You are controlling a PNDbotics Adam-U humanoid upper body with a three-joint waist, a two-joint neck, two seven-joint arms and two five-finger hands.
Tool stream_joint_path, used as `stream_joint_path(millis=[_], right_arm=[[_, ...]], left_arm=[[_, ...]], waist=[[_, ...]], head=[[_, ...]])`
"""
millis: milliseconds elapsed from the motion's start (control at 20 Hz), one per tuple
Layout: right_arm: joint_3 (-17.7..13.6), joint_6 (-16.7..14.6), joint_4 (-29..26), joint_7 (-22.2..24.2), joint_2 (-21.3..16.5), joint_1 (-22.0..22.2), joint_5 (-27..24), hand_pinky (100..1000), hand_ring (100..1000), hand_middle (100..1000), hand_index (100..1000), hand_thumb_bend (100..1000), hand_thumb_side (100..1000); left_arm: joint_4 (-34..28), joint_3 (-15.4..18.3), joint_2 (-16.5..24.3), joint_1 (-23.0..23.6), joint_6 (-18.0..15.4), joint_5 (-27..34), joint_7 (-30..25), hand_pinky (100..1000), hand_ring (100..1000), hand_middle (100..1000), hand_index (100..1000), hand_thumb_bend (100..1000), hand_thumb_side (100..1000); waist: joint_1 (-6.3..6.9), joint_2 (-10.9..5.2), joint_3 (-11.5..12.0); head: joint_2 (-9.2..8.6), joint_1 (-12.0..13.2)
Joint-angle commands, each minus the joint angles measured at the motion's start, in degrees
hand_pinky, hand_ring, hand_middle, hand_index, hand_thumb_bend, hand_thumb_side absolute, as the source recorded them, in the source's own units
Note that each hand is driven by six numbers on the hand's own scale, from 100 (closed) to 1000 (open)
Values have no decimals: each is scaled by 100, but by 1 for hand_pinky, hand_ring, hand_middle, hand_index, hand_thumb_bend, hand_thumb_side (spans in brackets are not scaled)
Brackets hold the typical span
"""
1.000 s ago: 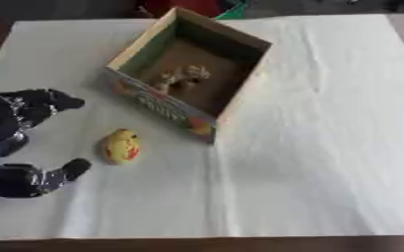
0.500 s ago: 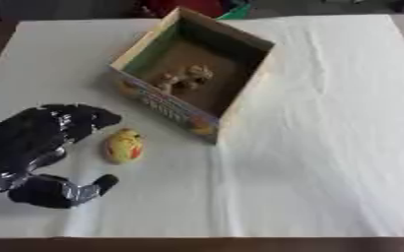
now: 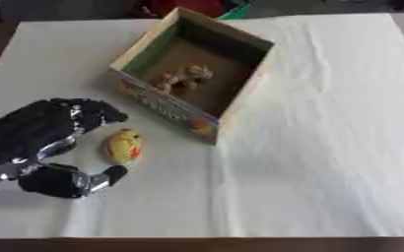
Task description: Pick up objects on the table and place them in the box.
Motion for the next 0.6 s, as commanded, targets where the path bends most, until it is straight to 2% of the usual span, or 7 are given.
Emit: stream_joint_path(millis=[50,450,600], right_arm=[[-77,-12,-113,52,-208,-38,-17,797,1000,664,795,100,856],[-97,34,-113,67,-136,-42,-10,797,1000,661,795,100,857],[-106,44,-113,72,-114,-27,-1,797,1000,660,795,100,858]], left_arm=[[-90,160,64,-121,2,-159,-273,640,828,802,924,335,898],[-90,166,-16,-118,169,-6,-1021,644,815,785,895,364,923],[-90,400,-133,-296,235,55,-2020,643,815,785,897,363,921]], waist=[[1,-64,5],[18,20,-32],[6,39,-29]], head=[[-74,-10],[-132,2],[-144,-16]])
